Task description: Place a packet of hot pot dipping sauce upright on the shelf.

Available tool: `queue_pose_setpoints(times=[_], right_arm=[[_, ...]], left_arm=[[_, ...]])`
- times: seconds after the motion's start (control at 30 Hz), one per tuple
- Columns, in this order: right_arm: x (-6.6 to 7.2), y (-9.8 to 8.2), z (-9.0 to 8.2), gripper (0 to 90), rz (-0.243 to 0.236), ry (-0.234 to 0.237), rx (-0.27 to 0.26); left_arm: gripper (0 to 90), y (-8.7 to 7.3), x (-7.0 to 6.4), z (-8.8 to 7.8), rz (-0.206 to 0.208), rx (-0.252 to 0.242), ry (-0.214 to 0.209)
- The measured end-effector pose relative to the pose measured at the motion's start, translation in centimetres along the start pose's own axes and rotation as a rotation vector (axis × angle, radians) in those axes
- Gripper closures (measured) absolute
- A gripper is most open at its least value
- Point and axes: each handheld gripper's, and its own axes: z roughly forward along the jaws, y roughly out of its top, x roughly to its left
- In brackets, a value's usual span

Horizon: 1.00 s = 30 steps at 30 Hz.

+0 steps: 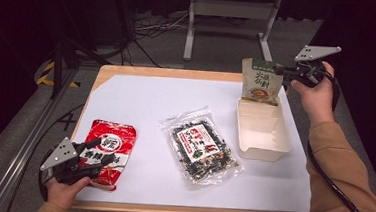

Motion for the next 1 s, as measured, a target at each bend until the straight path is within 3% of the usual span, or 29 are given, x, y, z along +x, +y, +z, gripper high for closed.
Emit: queue_pose_setpoints(times=[0.67, 1.0], right_arm=[[0.4, -1.9, 1.7, 89.2, 0.018, 0.031, 0.017], [0.7, -3.2, 2.5, 88.4, 0.071, 0.045, 0.048]], left_arm=[[27.7, 0.0, 0.0, 0.1, 0.001, 0.003, 0.001], [27.8, 0.0, 0.0, 0.1, 0.0, 0.004, 0.001]])
